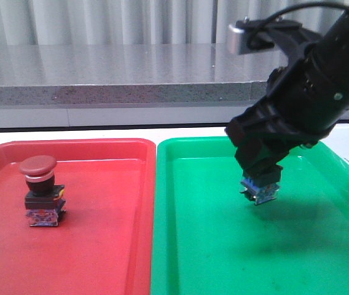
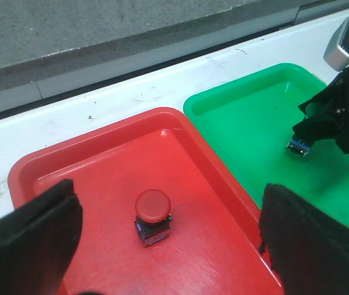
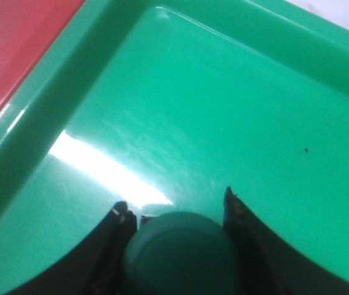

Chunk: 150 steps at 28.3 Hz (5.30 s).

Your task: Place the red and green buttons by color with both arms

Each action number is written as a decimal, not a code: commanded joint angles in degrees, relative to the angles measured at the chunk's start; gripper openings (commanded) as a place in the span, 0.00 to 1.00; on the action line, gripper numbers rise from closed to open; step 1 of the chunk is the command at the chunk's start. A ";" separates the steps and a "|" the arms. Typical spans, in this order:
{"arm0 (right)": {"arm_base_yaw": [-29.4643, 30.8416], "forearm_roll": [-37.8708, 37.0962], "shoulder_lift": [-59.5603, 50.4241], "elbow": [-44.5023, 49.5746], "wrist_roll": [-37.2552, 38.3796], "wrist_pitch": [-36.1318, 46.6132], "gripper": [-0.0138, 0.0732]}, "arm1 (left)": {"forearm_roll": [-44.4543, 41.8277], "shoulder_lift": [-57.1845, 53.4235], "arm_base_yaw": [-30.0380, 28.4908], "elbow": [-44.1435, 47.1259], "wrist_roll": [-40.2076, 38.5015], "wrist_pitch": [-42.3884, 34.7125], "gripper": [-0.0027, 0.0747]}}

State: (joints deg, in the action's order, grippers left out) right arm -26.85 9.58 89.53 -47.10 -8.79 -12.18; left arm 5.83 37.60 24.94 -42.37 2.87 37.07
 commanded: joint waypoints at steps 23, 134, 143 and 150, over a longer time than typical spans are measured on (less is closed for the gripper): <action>0.00 -2.04 0.54 -1.68 -0.43 3.27 0.79 | 0.81 -0.01 0.44 -1.48 -0.34 -3.76 0.76; 0.05 -8.00 -56.10 -0.50 7.22 -41.65 0.08 | -2.05 -23.01 -16.87 22.80 -0.10 -23.94 0.01; 0.05 -8.00 -56.04 -0.50 7.22 -41.80 0.08 | -1.53 -38.40 -26.31 38.65 -0.21 -32.72 0.01; 0.05 -8.00 -56.04 -0.50 7.22 -41.68 0.08 | 0.35 -38.96 -26.31 44.02 -2.10 -38.15 0.01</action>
State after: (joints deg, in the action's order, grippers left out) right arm -26.85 1.95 33.35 -46.32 -1.62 -57.30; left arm 5.45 -0.27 -1.40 0.21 2.41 5.82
